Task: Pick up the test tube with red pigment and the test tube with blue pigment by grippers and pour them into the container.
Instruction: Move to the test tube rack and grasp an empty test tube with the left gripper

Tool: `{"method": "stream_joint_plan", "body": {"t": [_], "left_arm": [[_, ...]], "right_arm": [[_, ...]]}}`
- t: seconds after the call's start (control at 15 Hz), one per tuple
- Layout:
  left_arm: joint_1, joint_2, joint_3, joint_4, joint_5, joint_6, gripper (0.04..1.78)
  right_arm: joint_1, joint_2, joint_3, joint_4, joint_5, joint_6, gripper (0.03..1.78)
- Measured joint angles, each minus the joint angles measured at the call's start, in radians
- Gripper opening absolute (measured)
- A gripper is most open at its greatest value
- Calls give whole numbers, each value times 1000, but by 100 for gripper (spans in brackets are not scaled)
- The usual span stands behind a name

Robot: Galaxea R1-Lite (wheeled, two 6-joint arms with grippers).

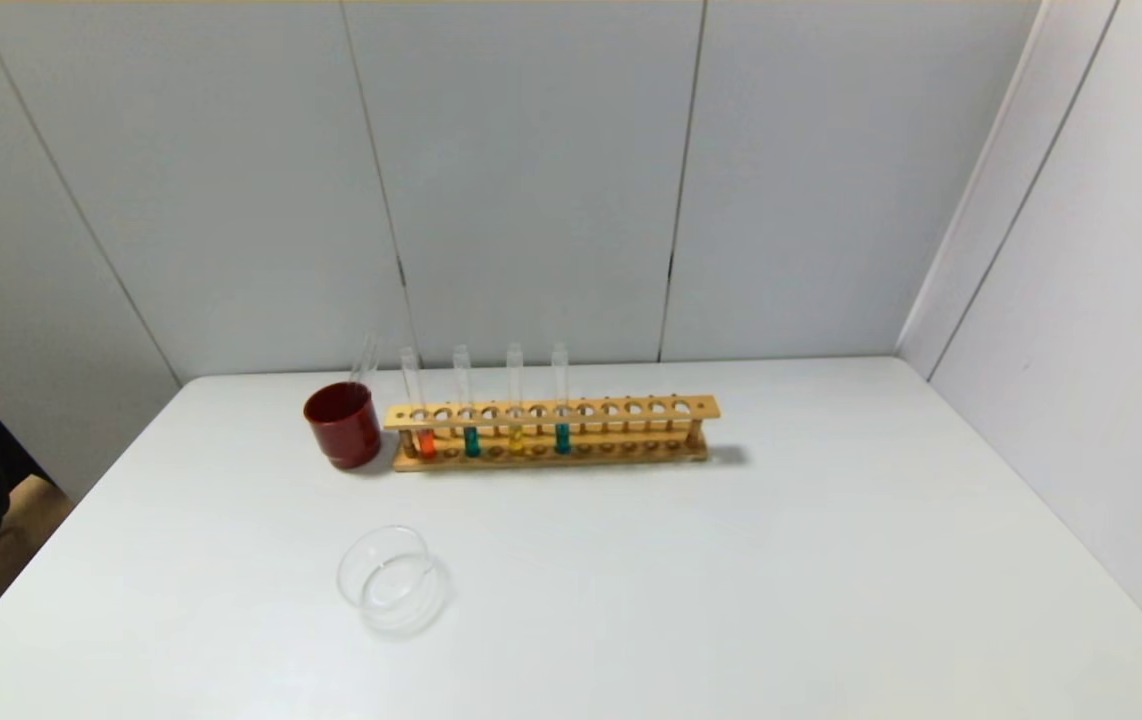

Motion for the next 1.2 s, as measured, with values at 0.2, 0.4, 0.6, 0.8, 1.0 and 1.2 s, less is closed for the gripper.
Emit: {"method": "stream_joint_plan", "body": {"t": [0.2, 0.4, 0.6, 0.8, 1.0, 1.2], "left_arm": [[-1, 0, 0, 0, 0, -5, 172], [-1, 0, 0, -3, 1, -3, 172], [0, 0, 0, -3, 0, -3, 172], [-1, 0, -2, -5, -1, 4, 172], [-2, 10, -114, 45, -45, 8, 172], [-16, 131, -306, 143, -95, 19, 172]], "right_arm": [[-1, 0, 0, -1, 0, 1, 175], [-1, 0, 0, 0, 0, 1, 175], [0, 0, 0, -1, 0, 1, 175], [0, 0, 0, 0, 0, 1, 175], [0, 0, 0, 0, 0, 1, 175], [0, 0, 0, 0, 0, 1, 175]]}}
